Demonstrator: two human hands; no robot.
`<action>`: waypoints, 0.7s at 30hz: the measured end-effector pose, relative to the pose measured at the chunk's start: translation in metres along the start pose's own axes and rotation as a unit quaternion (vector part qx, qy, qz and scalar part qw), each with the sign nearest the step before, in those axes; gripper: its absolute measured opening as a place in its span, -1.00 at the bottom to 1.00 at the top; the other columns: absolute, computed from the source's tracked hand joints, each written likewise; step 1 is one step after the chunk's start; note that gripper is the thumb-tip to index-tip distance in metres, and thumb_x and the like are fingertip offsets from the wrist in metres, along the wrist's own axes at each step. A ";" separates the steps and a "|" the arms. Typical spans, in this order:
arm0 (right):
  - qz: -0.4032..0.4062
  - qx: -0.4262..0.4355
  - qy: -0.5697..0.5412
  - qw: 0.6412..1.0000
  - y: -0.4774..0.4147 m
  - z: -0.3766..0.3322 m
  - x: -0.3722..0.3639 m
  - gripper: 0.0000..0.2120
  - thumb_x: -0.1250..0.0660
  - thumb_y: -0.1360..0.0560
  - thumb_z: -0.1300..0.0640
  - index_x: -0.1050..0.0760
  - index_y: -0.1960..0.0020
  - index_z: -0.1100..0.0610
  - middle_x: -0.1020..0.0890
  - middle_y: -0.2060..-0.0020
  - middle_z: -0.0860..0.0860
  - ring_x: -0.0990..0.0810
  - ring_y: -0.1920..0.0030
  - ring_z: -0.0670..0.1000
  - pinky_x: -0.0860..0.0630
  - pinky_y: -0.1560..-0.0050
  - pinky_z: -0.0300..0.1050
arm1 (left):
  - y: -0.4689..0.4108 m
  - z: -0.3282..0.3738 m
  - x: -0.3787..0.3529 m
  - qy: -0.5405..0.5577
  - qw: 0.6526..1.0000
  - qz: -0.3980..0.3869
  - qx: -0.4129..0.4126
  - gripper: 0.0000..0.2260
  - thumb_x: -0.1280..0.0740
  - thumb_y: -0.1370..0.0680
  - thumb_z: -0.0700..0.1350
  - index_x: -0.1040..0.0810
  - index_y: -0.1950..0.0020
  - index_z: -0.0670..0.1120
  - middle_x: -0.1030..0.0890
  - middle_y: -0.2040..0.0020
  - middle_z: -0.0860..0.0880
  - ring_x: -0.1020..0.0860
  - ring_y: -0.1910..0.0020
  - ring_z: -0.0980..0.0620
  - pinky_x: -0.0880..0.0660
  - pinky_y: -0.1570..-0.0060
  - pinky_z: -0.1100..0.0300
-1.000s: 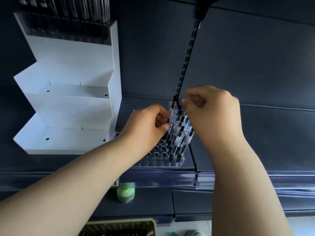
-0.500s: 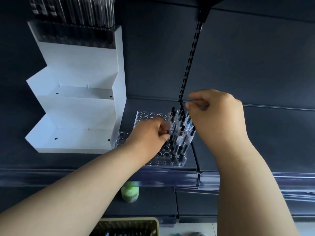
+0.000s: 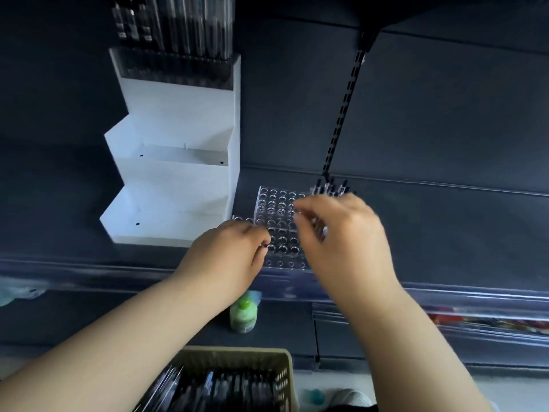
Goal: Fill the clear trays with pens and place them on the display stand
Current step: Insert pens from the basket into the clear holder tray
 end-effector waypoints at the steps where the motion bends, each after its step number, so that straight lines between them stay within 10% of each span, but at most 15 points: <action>1: -0.026 0.008 -0.008 1.000 0.009 -0.007 -0.005 -0.88 -0.42 -0.37 0.26 -0.64 0.10 0.16 -0.64 0.33 0.06 -0.58 0.28 0.16 -0.56 0.26 0.03 | 0.011 0.000 0.007 -0.028 0.999 0.006 -0.022 -0.92 -0.43 -0.40 -0.18 -0.61 0.12 -0.07 -0.62 0.23 -0.02 -0.58 0.20 -0.10 -0.51 0.35 0.09; 11: -0.293 -0.053 -0.007 0.954 0.106 -0.048 -0.046 -0.79 -0.27 -0.50 0.13 -0.59 -0.10 0.10 -0.64 0.07 0.06 -0.51 -0.04 0.09 -0.47 0.00 -0.02 | 0.140 -0.022 0.022 -0.124 0.987 -0.099 -0.011 -0.84 -0.57 -0.22 -0.19 -0.62 0.31 -0.08 -0.58 0.39 0.01 -0.57 0.37 -0.08 -0.51 0.44 0.13; 16: -0.381 -0.122 0.004 0.916 0.158 -0.063 -0.063 -0.82 -0.23 -0.51 0.11 -0.58 -0.02 0.07 -0.62 0.10 0.06 -0.56 0.06 0.09 -0.52 0.07 -0.05 | 0.193 -0.046 0.002 -0.098 0.968 -0.203 0.110 -0.86 -0.20 -0.57 -0.05 -0.50 -0.07 0.03 -0.54 -0.02 0.07 -0.51 -0.05 -0.01 -0.47 0.07 0.10; 21: -0.473 -0.192 0.053 0.858 0.203 -0.066 -0.089 -0.84 -0.21 -0.50 0.10 -0.57 0.03 0.04 -0.64 0.11 0.05 -0.59 0.06 0.12 -0.56 0.08 -0.06 | 0.221 -0.062 -0.030 -0.041 0.926 -0.309 0.214 -0.81 -0.14 -0.59 -0.09 -0.48 -0.14 0.05 -0.50 -0.14 0.03 -0.52 -0.09 -0.04 -0.41 0.12 0.15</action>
Point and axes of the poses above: each hand's wrist, its own y-axis away from the middle knuckle, its own x-axis out of the back of the hand, z = x × y, the point moved 3 cm from there along -y, towards the middle knuckle
